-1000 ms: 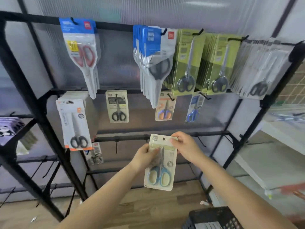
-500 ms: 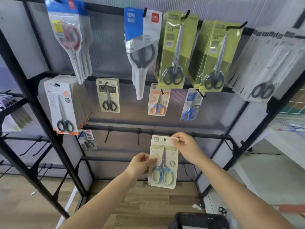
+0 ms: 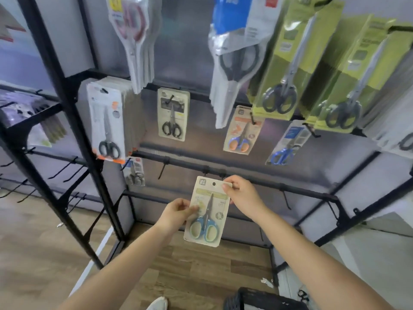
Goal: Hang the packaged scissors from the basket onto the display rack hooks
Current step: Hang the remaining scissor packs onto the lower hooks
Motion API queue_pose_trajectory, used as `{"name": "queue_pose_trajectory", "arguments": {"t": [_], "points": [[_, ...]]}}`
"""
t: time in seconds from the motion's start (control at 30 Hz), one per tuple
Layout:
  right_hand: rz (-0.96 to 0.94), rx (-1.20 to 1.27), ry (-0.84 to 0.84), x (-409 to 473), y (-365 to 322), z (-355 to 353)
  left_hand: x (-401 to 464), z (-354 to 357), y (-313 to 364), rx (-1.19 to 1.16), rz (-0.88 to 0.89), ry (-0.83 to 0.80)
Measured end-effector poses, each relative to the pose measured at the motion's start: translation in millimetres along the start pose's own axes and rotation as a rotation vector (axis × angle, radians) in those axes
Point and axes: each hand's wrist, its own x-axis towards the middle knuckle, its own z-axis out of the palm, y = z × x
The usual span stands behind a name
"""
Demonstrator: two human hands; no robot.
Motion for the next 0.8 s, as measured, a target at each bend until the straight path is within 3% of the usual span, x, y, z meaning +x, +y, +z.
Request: {"name": "queue_pose_trajectory", "arguments": {"t": [0.3, 0.5, 0.8], "points": [[-0.047, 0.007, -0.129, 53, -41, 95, 30, -95, -22, -0.075, 0.013, 0.239], [0.046, -0.025, -0.178, 71, -28, 160, 55, -134, -70, -0.092, -0.088, 0.279], [0.143, -0.085, -0.095, 111, 0, 207, 108, -145, -111, -0.052, -0.159, 0.276]]}}
